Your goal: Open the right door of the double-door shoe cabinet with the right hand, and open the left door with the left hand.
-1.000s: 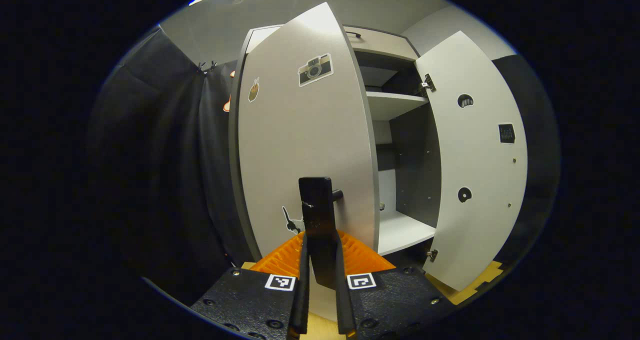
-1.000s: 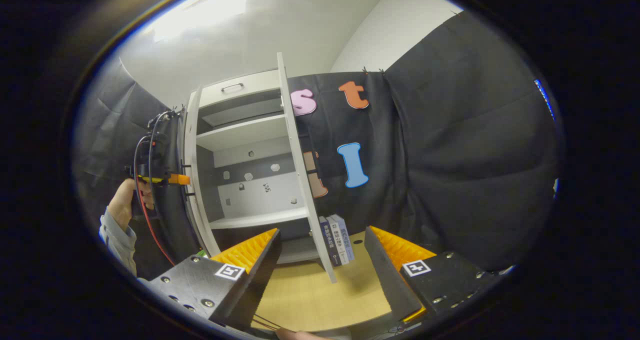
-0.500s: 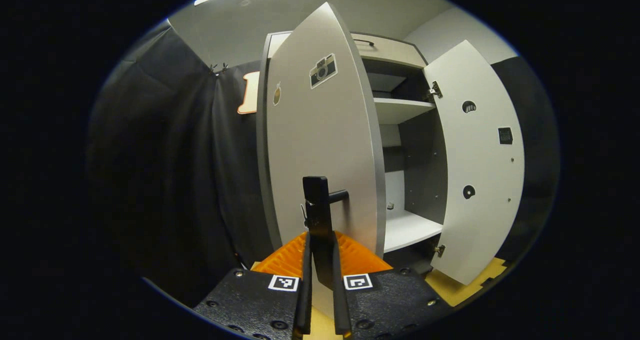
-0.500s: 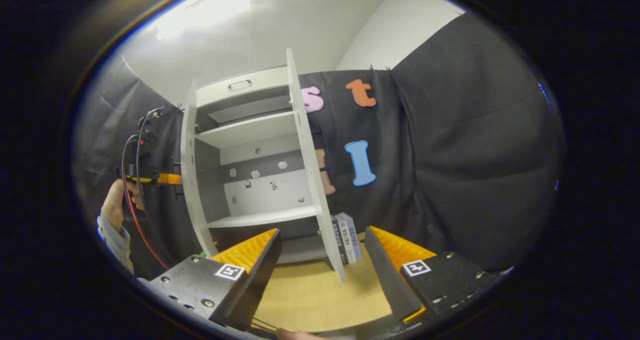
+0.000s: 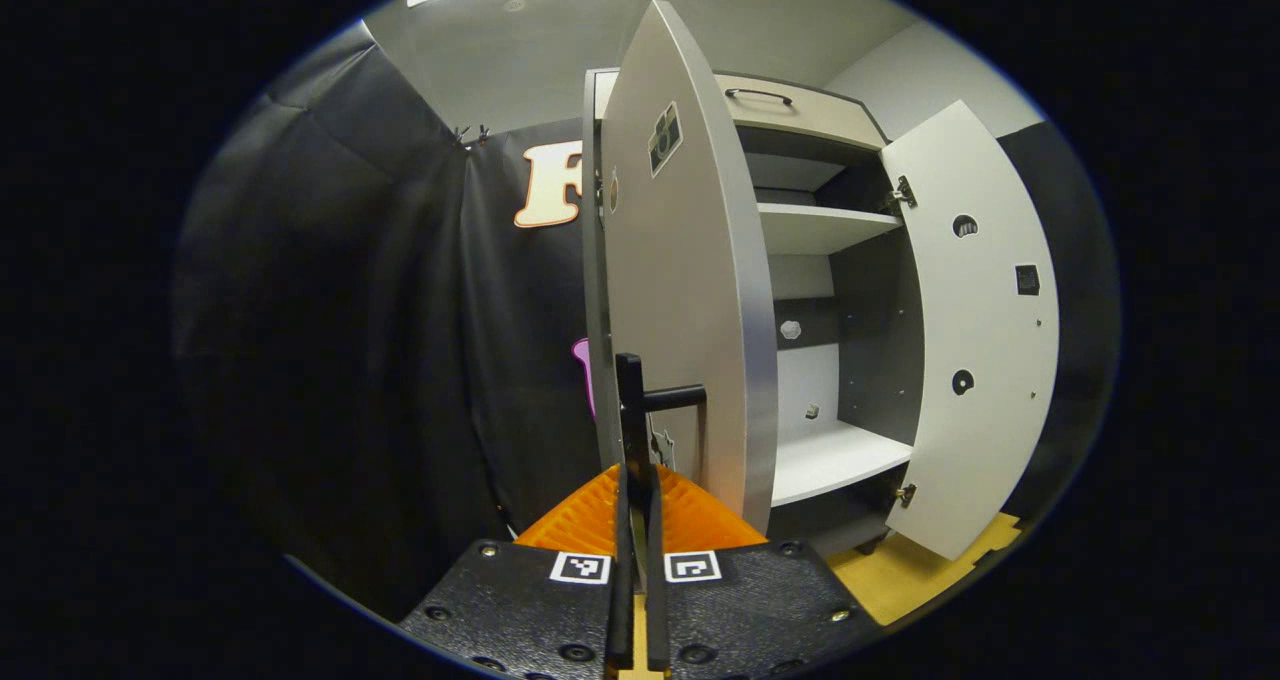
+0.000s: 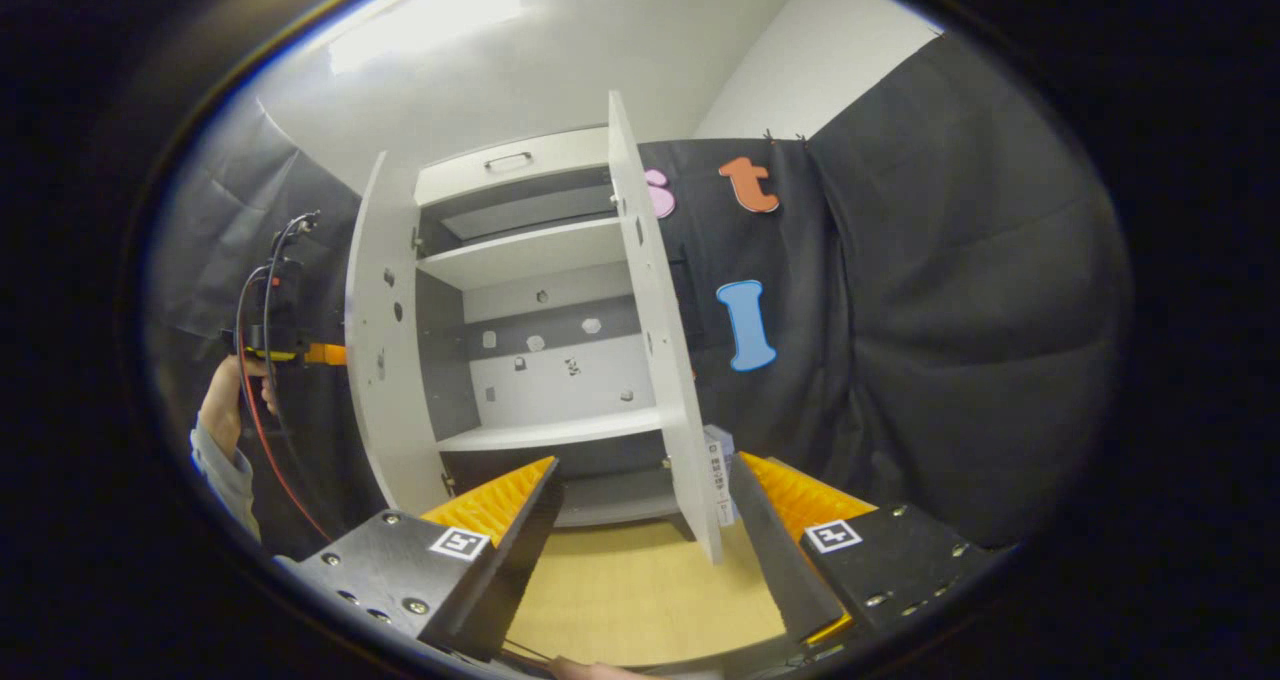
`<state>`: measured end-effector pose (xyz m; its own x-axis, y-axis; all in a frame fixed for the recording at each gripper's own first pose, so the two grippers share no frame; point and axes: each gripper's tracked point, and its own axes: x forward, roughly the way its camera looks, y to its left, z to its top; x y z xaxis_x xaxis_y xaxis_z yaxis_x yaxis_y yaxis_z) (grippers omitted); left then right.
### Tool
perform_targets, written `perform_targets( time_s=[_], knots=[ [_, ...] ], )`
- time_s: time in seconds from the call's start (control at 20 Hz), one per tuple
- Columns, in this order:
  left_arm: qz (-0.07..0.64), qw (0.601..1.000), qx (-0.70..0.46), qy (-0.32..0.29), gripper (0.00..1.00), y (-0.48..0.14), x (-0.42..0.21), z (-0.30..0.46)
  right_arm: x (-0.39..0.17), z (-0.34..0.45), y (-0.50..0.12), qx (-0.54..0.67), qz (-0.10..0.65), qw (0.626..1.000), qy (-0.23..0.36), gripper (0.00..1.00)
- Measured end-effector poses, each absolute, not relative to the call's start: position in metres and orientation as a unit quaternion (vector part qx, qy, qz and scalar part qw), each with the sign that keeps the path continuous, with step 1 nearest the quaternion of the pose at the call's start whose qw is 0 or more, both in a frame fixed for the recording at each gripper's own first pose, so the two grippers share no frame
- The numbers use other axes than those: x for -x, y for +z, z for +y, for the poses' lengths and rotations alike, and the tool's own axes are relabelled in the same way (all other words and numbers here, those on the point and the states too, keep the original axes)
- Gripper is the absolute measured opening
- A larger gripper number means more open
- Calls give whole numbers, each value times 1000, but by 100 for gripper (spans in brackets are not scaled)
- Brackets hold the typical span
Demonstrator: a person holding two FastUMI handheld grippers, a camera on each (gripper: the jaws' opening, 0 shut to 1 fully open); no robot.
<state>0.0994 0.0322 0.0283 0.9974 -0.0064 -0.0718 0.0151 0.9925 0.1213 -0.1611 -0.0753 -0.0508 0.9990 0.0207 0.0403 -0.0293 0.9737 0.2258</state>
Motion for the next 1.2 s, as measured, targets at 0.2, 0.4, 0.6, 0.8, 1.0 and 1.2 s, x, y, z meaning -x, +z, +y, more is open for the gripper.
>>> perform_targets(
  time_s=[0.2,0.4,0.6,0.8,1.0,1.2],
  knots=[
    [39,997,-69,24,0,27,-101,68,159,-57,-46,-107,-20,994,20,98],
    [42,999,-28,5,0,27,-100,75,158,-52,-46,-112,-18,993,19,99],
    [44,998,-36,12,0,26,-99,75,159,-53,-45,-106,-23,994,19,98],
    [29,999,-33,4,0,27,-96,74,157,-52,-45,-103,-25,994,21,98],
    [36,999,-21,3,3,19,-83,73,151,-47,-50,-96,-21,995,26,98],
    [4,1000,-23,21,44,30,-57,79,147,-37,-51,-90,-16,995,32,98]
  ],
)
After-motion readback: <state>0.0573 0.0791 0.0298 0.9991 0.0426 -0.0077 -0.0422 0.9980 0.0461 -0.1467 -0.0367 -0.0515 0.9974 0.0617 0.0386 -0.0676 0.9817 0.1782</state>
